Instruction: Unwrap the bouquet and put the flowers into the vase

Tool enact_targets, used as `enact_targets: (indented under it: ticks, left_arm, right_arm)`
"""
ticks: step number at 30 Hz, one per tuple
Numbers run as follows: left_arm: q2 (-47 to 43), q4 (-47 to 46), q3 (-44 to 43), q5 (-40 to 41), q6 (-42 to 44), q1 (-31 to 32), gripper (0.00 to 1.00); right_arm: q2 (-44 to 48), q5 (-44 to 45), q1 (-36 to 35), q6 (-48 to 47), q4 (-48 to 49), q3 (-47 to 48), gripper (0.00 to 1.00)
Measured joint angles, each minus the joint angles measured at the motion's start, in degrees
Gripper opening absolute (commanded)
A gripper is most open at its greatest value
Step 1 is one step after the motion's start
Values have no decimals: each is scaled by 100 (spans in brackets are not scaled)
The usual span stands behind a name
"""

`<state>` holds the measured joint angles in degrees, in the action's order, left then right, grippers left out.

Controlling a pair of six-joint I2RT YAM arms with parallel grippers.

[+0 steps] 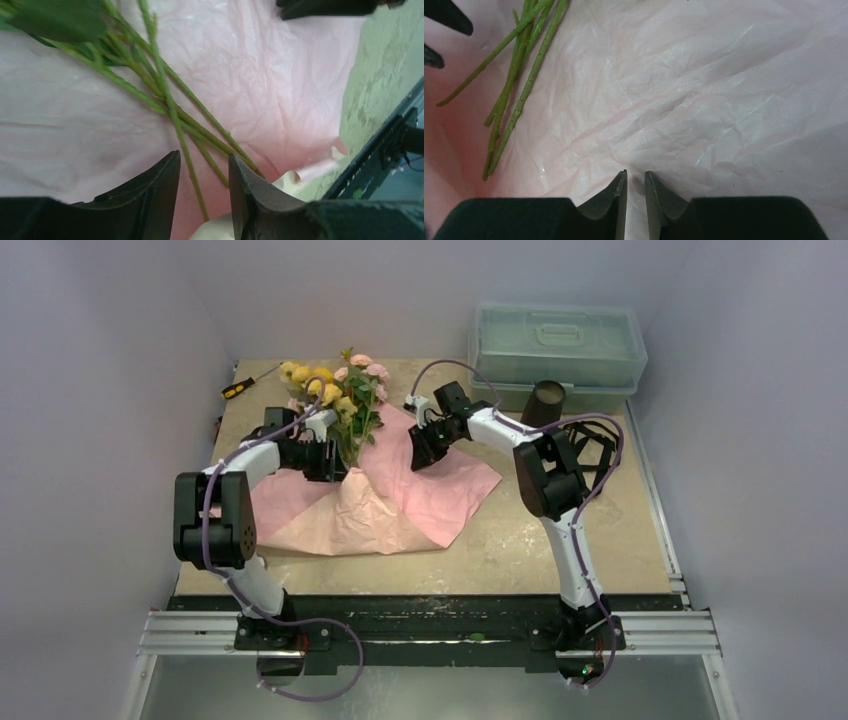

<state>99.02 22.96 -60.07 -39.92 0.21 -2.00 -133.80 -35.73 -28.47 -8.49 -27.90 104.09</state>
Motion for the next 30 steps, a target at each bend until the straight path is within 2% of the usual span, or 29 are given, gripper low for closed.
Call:
enact_targets:
  ticks: [9,14,22,25,30]
  left_arm:
    - [-1080,1853,2,-337,1777,592,37]
    - [-1513,2634,164,-122,2789,780,49]
    - [-1834,3045,654,791,4019,1537,70]
    - [-2015,2942,938,1143,4258,1851,73]
    - [-2166,2476,1464,1836,4472,2542,75]
  right_arm:
    - [-96,4,11,-87,-256,219,27]
    - [-162,17,33,-140,-356,358,30]
    - [-184,85,37,-295,-505,481,36]
    - [-184,162,37,-356,-575,531,39]
    - [-177,282,90,-487,-785,632,50]
